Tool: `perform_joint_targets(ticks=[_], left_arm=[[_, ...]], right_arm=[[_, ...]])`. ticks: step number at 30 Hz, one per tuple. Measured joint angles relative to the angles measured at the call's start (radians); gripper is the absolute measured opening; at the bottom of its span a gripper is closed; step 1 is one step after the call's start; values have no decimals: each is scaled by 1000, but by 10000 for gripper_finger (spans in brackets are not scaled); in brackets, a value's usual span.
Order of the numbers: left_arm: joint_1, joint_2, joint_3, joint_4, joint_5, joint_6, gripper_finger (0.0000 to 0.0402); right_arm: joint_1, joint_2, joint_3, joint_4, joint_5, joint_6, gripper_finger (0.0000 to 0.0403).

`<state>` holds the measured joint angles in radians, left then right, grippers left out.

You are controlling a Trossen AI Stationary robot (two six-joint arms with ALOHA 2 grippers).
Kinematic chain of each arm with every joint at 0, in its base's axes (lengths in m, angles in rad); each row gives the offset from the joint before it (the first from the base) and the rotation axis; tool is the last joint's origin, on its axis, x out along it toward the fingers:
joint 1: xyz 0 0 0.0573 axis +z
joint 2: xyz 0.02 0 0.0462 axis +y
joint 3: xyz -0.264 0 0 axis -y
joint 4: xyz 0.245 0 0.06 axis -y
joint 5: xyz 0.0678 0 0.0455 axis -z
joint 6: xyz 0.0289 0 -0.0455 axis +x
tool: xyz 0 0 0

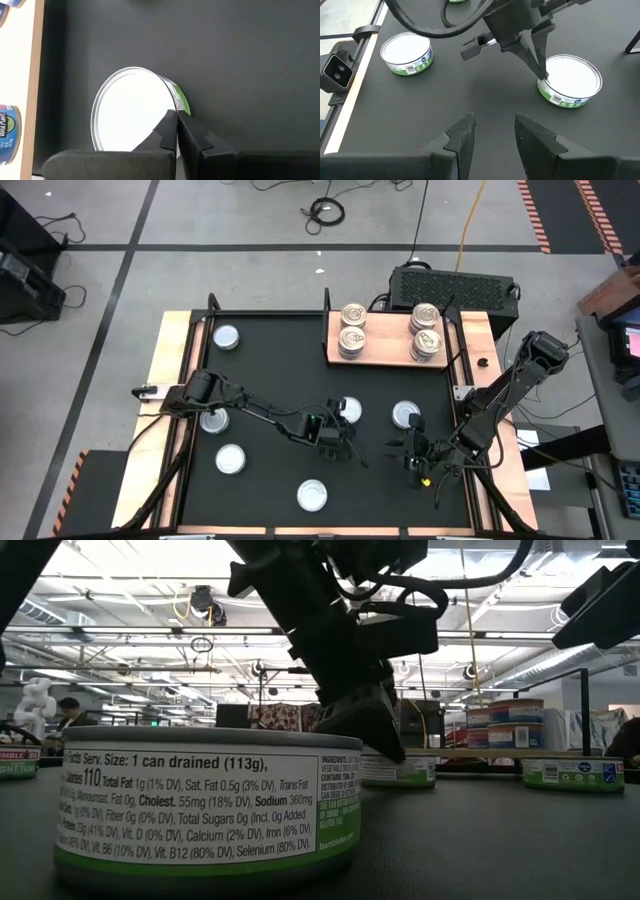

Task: Stack canned seafood by type on shelf
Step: Put the green tuna can on the shelf

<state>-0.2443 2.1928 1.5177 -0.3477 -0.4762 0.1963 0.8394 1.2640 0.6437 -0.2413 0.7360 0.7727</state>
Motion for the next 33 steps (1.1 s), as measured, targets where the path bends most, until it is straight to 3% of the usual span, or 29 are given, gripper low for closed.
perform_joint_targets(ticks=[10, 19, 33], left_arm=[[-15, -11, 88, -33, 31, 79, 1], [13, -15, 196, -30, 12, 165, 0], [159, -17, 280, 171, 33, 389, 0]], right_arm=[[0, 0, 0, -72, -43, 42, 132], [33, 0, 0, -293, -91, 234, 132], [64, 0, 0, -362, -73, 320, 132]])
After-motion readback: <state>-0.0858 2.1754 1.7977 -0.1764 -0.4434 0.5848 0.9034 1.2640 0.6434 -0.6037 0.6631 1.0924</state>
